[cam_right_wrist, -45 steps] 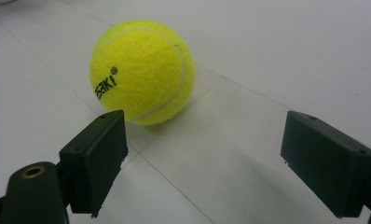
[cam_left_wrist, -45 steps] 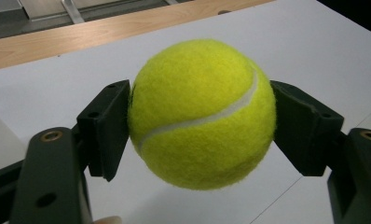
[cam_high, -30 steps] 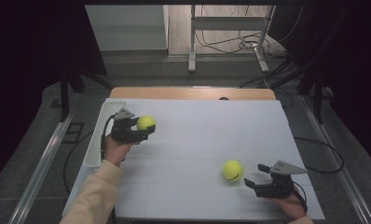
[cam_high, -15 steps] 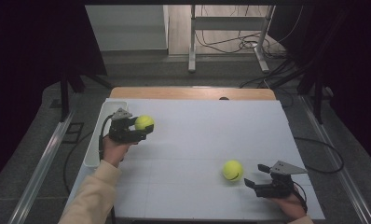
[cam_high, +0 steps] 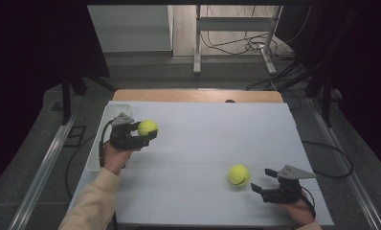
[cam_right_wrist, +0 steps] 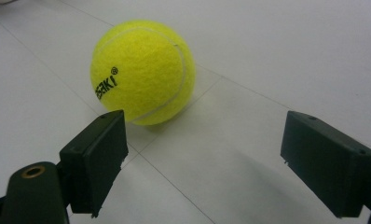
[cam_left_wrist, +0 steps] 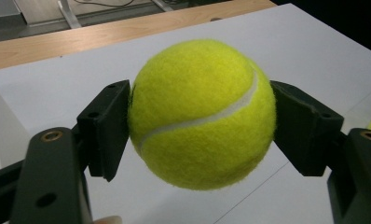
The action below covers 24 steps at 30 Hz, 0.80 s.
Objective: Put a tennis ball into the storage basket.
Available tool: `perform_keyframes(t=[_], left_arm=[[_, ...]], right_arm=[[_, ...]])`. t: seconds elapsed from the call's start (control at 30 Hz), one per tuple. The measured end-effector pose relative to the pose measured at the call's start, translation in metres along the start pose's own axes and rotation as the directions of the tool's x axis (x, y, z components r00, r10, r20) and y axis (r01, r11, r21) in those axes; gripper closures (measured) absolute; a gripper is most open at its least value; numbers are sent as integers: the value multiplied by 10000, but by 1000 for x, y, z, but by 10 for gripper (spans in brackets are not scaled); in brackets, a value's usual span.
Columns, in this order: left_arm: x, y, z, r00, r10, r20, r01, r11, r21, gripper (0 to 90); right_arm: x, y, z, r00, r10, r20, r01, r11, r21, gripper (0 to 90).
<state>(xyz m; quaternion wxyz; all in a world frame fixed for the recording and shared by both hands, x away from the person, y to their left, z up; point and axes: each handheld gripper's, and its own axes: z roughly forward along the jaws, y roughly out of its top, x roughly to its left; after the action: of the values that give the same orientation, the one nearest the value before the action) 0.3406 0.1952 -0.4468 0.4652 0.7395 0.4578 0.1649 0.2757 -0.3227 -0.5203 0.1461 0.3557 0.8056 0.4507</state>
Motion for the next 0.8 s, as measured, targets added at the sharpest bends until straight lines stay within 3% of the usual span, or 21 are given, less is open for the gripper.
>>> perform_keyframes(t=[0.43, 0.8], left_arm=[[-5, 0, -11, 9999, 168, 16, -168, 9998, -130, 265], [0, 3, -26, 9996, 127, -244, -135, 9994, -324, 265]], right_arm=[[0, 0, 0, 10000, 11, 1, -11, 10000, -7, 148], [0, 1, -1, 10000, 32, -5, -32, 10000, -56, 149]])
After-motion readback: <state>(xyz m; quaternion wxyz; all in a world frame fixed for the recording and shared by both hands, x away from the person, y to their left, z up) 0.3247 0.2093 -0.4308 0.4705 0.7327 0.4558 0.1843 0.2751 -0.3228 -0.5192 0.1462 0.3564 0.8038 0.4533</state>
